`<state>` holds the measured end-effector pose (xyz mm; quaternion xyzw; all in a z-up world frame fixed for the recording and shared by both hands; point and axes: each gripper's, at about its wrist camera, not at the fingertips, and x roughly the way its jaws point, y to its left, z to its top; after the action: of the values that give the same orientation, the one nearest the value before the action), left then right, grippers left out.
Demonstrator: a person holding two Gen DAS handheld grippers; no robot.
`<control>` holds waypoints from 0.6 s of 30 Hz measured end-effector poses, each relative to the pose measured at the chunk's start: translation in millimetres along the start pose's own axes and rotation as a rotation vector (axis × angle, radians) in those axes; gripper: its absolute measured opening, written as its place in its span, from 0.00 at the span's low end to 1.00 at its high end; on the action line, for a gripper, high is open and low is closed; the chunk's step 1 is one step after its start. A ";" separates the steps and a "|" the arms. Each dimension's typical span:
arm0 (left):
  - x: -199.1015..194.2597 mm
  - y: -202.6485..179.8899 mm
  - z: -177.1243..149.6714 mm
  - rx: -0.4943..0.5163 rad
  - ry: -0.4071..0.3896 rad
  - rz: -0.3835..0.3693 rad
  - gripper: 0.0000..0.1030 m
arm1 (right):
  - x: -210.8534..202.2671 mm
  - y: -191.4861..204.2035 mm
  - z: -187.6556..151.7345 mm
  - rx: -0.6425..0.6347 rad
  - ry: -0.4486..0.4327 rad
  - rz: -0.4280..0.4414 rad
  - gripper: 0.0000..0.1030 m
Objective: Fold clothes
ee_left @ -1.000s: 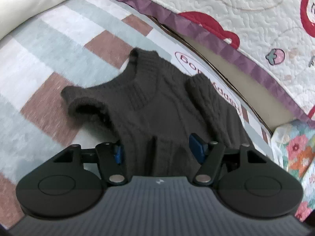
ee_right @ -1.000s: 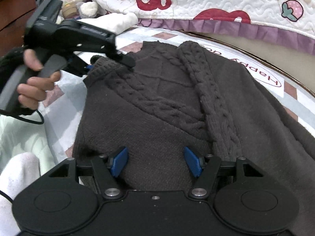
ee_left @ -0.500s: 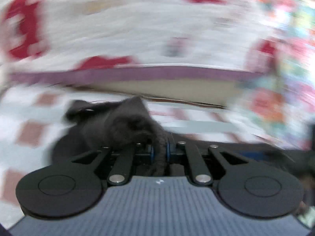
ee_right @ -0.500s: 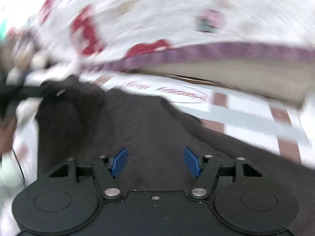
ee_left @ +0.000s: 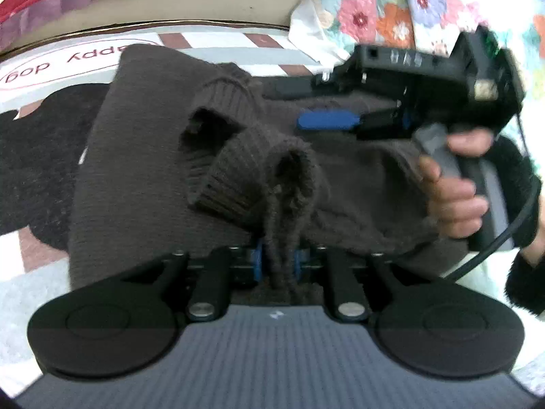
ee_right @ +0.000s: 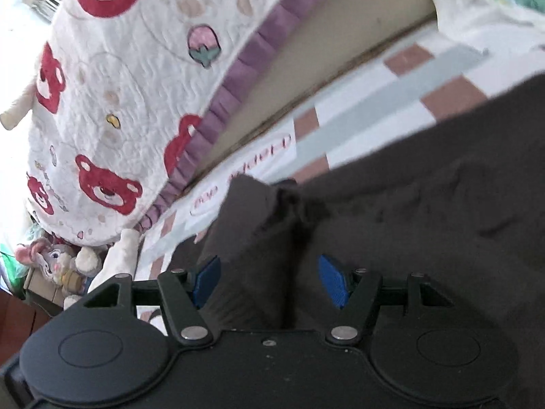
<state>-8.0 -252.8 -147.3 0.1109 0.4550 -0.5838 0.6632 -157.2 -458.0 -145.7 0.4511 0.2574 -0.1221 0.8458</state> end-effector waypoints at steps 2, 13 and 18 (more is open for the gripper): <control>-3.6 3.4 -3.2 -0.017 -0.008 -0.011 0.30 | 1.3 -0.4 -1.5 0.014 0.016 0.012 0.67; -7.1 -1.8 -17.9 -0.080 -0.035 -0.110 0.33 | 41.0 92.6 -17.2 -0.447 0.202 -0.118 0.69; -19.1 5.9 -28.4 -0.117 -0.043 -0.071 0.49 | 57.0 102.5 -31.7 -0.613 0.202 -0.300 0.47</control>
<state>-14.4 -218.9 -151.5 0.0433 0.4777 -0.5814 0.6572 -74.8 -372.7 -119.6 0.1433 0.4278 -0.1166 0.8848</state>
